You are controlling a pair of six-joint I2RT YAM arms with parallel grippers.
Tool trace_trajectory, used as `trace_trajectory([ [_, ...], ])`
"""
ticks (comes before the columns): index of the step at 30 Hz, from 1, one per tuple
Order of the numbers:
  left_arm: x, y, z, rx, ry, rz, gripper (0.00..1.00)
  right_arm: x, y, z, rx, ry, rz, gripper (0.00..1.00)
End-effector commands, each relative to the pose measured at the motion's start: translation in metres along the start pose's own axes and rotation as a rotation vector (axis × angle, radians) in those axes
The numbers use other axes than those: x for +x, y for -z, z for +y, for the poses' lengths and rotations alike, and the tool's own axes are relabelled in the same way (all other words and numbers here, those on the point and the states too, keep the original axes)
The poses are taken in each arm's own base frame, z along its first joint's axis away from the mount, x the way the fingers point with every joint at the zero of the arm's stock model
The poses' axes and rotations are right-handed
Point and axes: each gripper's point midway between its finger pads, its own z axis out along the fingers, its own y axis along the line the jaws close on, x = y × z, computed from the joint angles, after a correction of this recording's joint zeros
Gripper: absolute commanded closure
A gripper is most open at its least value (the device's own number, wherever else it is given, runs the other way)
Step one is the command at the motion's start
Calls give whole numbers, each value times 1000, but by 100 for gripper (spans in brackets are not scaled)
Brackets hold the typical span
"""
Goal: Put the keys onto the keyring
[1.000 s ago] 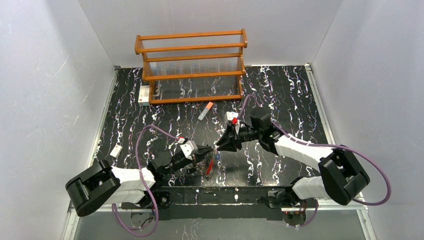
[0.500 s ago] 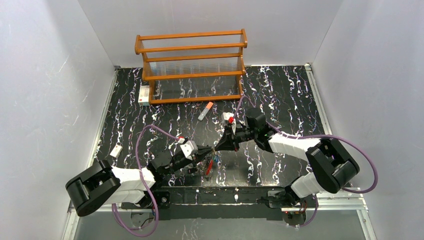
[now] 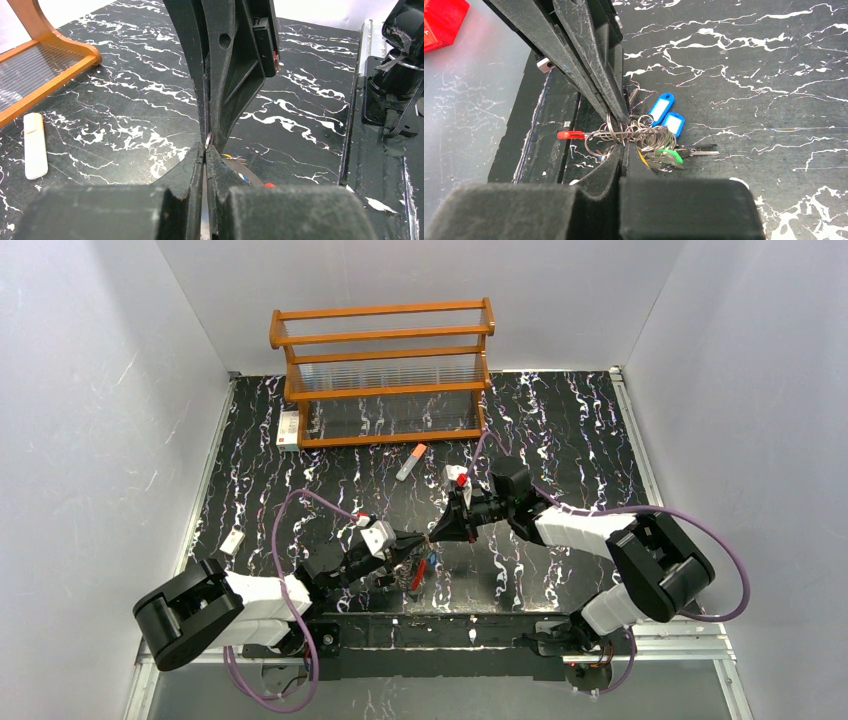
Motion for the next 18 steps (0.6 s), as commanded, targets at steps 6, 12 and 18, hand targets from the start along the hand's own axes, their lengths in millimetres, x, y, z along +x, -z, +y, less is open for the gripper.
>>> trace_trajectory([
  [6, -24, -3, 4, -19, -8, -93, 100, -4, -5, 1, 16, 23, -55, 72],
  [12, -23, 1, 8, -45, -14, -94, 100, -15, 9, -7, 162, 74, -69, 48],
  [18, -19, 4, 12, -69, -23, -84, 100, -20, 26, -13, 294, 113, -76, 29],
])
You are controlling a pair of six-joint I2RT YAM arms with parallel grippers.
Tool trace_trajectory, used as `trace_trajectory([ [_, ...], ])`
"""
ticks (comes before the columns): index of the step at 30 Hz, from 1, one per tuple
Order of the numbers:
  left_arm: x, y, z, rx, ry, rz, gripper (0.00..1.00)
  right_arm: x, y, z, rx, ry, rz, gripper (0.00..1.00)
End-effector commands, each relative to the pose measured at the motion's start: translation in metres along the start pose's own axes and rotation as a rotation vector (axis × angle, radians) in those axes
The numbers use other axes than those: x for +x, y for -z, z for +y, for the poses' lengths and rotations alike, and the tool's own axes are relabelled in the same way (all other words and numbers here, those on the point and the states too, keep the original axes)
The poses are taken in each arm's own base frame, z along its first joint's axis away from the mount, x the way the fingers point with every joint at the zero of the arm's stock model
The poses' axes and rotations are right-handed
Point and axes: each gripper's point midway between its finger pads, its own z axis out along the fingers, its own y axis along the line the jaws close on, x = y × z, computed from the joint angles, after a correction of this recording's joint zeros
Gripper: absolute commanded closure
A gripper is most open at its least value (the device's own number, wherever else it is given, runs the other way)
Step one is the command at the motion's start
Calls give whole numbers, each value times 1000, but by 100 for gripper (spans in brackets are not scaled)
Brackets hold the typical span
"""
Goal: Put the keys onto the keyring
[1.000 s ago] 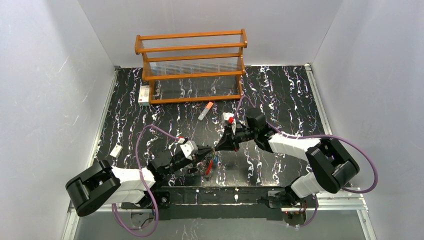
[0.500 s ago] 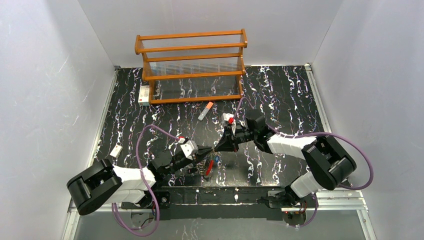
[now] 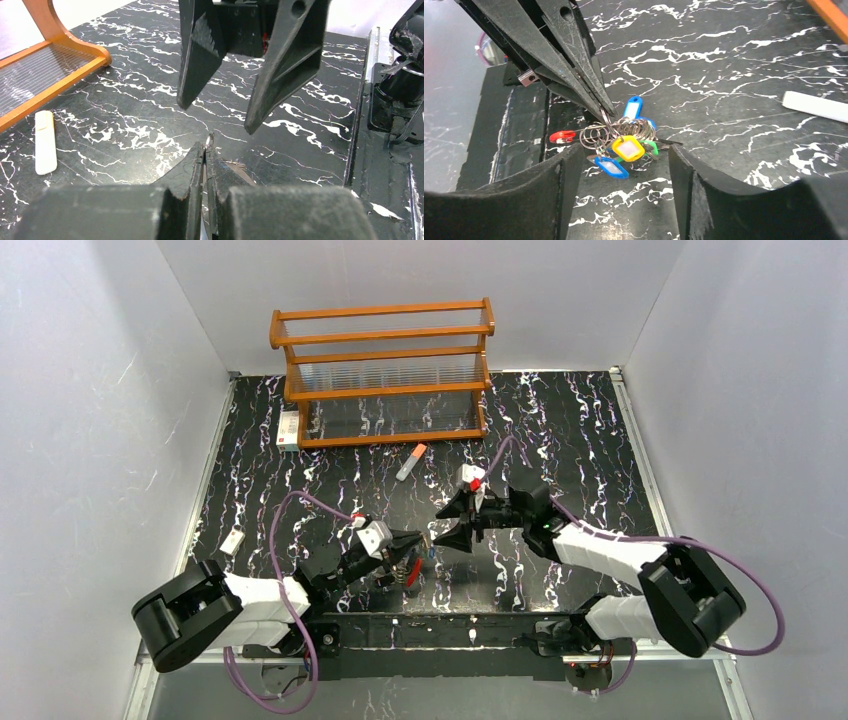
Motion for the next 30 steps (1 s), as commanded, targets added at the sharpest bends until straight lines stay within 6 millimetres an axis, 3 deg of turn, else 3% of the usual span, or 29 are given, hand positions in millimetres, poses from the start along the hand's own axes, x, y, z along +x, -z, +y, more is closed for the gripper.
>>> trace_trajectory([
  [1, -17, 0, 8, -40, -25, -66, 100, -4, 11, -12, 125, 55, -13, 26],
  [8, -9, -4, 11, -50, -33, -25, 100, -12, 21, -19, 198, 70, -42, 7],
  [16, 2, -11, 10, -43, -14, 25, 99, -10, 22, -17, 169, 8, -65, 1],
  [19, 3, -14, 7, -32, 1, 38, 78, -12, 24, -19, 171, -21, -82, 1],
  [28, 16, -22, 12, -82, 148, 116, 34, -12, 38, -32, 209, -110, -116, 1],
  [29, 17, -24, 14, -88, 169, 125, 27, -12, 40, -33, 213, -120, -121, 1],
  [30, 19, -25, 16, -97, 194, 133, 13, -12, 42, -35, 221, -129, -127, 1],
])
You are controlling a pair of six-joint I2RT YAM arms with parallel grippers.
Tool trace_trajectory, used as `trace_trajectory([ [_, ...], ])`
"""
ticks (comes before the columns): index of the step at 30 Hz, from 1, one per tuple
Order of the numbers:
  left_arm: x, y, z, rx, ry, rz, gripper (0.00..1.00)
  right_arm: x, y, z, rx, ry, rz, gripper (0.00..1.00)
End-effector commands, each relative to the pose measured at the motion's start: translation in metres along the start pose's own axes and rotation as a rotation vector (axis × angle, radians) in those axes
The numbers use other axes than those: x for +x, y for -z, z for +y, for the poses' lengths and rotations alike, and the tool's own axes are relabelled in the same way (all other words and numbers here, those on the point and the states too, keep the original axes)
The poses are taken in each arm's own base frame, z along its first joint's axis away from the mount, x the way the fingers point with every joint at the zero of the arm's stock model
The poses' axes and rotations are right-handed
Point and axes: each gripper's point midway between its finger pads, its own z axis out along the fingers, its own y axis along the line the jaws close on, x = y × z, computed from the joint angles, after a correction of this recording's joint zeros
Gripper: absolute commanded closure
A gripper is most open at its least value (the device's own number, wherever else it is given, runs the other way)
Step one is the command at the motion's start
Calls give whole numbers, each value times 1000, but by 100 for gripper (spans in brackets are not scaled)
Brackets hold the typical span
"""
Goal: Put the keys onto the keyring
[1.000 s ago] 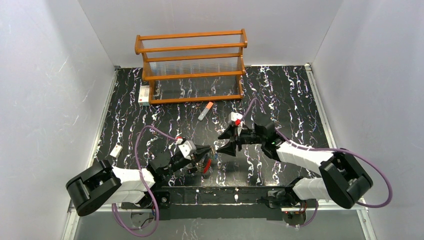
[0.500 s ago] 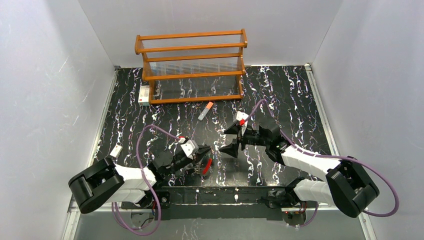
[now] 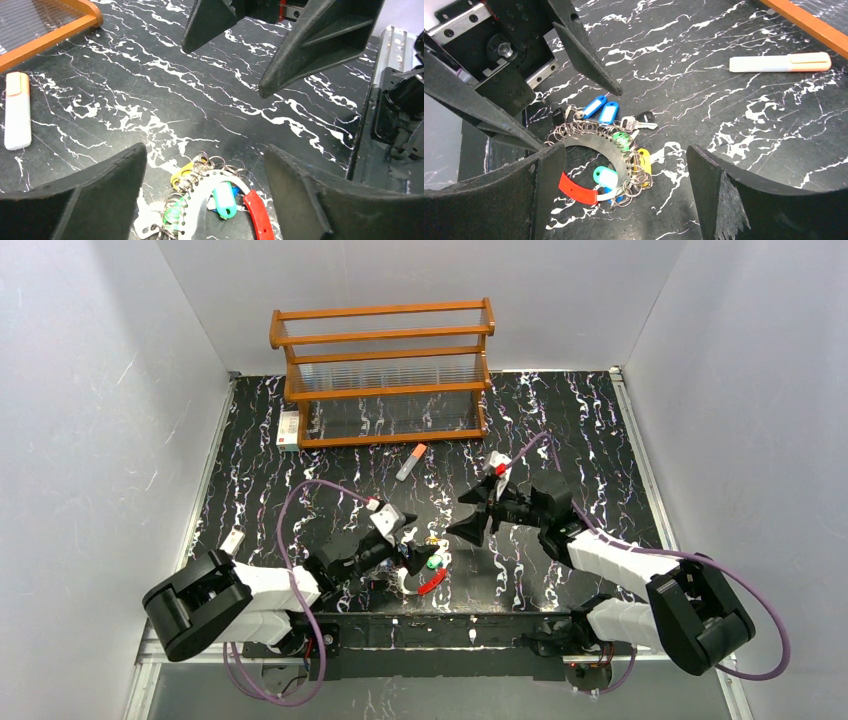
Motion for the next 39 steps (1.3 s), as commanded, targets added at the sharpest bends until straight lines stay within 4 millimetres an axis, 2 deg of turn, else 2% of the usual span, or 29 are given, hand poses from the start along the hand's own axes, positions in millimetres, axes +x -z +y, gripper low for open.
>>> trace_trajectory([
  [1, 0, -10, 12, -67, 135, 29, 3, -9, 7, -6, 11, -43, -54, 1],
  [3, 4, -11, 25, -139, 214, 47, 2, -12, 12, -14, 40, -76, -71, 1],
  [9, 2, -3, 55, -211, 350, 41, 2, -17, 26, -32, 123, -141, -96, 1],
  [12, -3, 9, 79, -264, 423, 15, 2, -11, 35, -43, 183, -167, -82, 1],
  [17, -16, 36, 122, -411, 418, -34, 2, -11, 54, -62, 305, -166, -93, 1],
  [22, -19, 71, 164, -641, 329, -1, 2, -11, 82, -91, 516, -104, -74, 1],
  [25, -28, 91, 184, -779, 229, 26, 2, -12, 110, -114, 712, -33, -70, 1],
  [28, -26, 113, 204, -927, 147, 72, 2, -11, 141, -136, 924, 12, -73, 1],
  [30, -22, 124, 214, -996, 91, 114, 2, -6, 155, -146, 1018, 41, -87, 1],
  [32, -17, 133, 224, -1061, 33, 158, 2, 0, 163, -156, 1079, 60, -101, 1],
  [36, 2, 151, 242, -1199, -39, 232, 2, 25, 169, -178, 1169, 53, -45, 1],
  [39, 15, 161, 252, -1278, -72, 220, 2, 36, 172, -193, 1205, 52, -35, 1],
])
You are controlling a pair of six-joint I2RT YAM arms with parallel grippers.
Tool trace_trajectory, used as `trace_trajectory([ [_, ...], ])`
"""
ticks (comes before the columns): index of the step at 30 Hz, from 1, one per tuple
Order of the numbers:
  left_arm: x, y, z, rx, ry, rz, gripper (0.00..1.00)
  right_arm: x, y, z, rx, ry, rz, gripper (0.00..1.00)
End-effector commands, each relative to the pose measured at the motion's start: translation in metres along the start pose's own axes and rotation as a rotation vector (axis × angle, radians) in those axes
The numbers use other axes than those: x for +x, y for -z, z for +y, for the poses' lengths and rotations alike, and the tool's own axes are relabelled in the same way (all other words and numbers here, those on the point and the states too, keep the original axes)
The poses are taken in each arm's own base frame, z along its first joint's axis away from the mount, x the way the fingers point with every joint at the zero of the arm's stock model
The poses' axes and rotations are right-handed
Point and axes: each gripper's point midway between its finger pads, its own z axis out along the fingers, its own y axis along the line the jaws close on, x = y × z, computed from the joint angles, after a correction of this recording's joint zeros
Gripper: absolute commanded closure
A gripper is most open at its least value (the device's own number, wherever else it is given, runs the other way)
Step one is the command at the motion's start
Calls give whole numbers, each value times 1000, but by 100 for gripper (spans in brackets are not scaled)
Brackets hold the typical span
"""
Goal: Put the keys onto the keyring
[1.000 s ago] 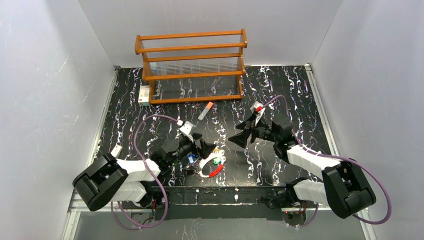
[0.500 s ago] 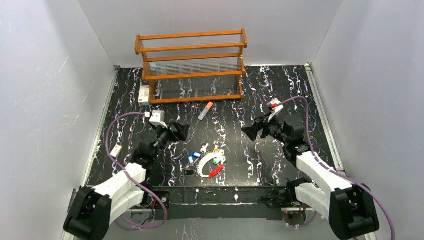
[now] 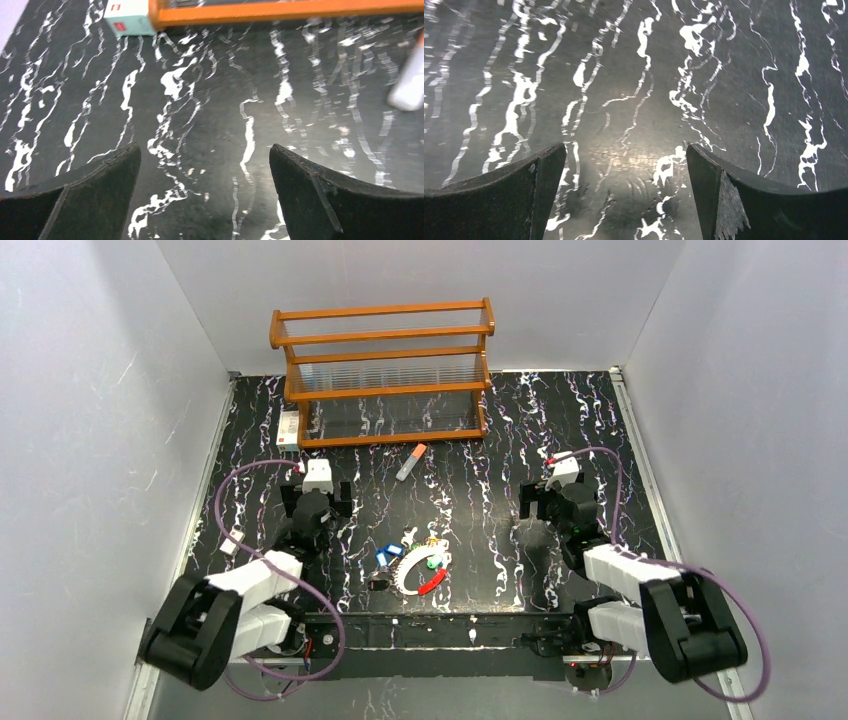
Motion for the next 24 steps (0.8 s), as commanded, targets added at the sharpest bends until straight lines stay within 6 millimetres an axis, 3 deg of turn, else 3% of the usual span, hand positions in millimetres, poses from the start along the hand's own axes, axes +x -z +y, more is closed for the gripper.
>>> trace_trajectory([
  [1, 6, -8, 35, -200, -50, -71, 2, -17, -14, -31, 144, 20, -118, 1],
  [10, 18, -38, 22, -124, -172, -103, 2, -16, -28, -53, 155, 32, -203, 1],
  [13, 21, -39, 32, -167, -142, -118, 2, -4, -23, -69, 183, -41, -238, 1],
  [15, 24, -38, 34, -156, -112, -116, 2, -10, -25, -68, 163, -36, -280, 1],
  [18, 35, -44, 44, -134, -28, -96, 2, -1, -38, -63, 120, -18, -193, 1],
  [22, 42, -59, 41, -95, -25, -41, 10, 2, -43, -65, 123, -31, -164, 1],
  [23, 39, -60, 42, -98, -23, -63, 3, 2, -43, -67, 130, -34, -165, 1],
  [24, 39, -58, 43, -101, -26, -63, 2, 1, -43, -68, 139, -38, -172, 1],
])
